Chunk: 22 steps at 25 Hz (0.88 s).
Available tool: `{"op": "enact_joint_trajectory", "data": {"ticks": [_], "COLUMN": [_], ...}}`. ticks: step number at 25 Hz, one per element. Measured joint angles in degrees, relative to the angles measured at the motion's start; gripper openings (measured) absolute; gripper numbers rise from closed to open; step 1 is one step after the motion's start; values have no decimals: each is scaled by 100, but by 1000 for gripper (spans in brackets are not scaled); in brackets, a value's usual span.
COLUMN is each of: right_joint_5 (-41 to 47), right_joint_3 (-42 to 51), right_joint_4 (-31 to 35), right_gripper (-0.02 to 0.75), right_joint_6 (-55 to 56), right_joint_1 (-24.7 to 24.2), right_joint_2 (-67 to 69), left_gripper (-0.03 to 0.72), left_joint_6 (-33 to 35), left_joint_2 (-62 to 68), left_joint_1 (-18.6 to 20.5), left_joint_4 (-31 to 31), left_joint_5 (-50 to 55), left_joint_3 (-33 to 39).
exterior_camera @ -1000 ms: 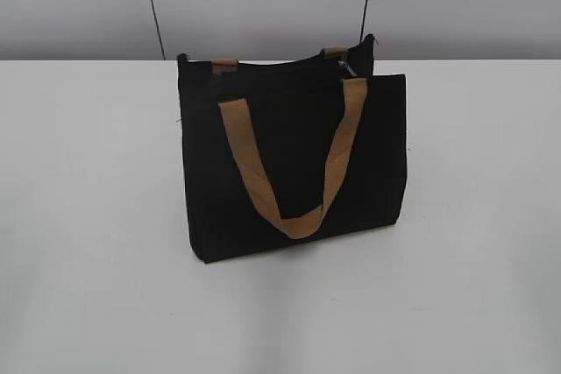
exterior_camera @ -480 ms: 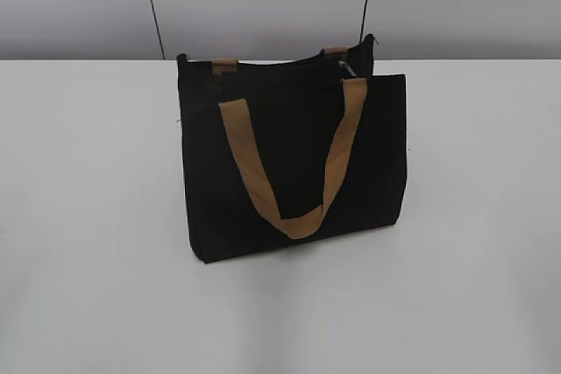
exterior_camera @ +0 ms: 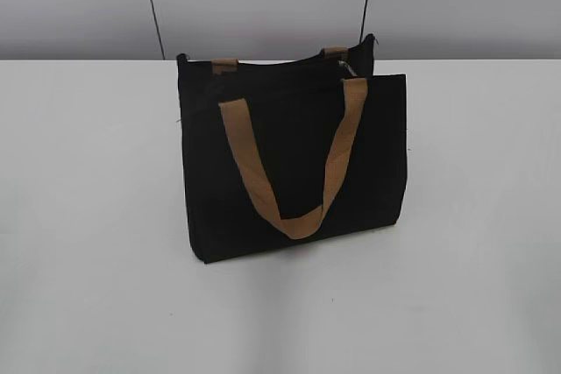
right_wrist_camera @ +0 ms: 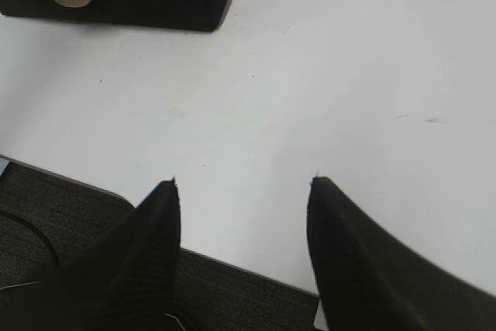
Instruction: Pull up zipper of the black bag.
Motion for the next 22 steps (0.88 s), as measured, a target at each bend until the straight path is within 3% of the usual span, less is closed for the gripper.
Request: {"op": "enact_joint_trajectory", "data": {"ticks": [14,22], "right_joint_5": [-6,-10], "right_joint_3": [4,4], "right_joint_4": [17,22], "right_gripper": [412,411], "right_joint_6": [0,-4], "right_joint_1": [0,-122], "right_joint_2": [0,0], "left_gripper": [351,342], "left_joint_6": [0,0], "left_joint_2": [0,0], "left_joint_1": [21,753], "left_joint_4": [0,0], "left_joint_5": [0,-5], "left_joint_3": [0,0]}}
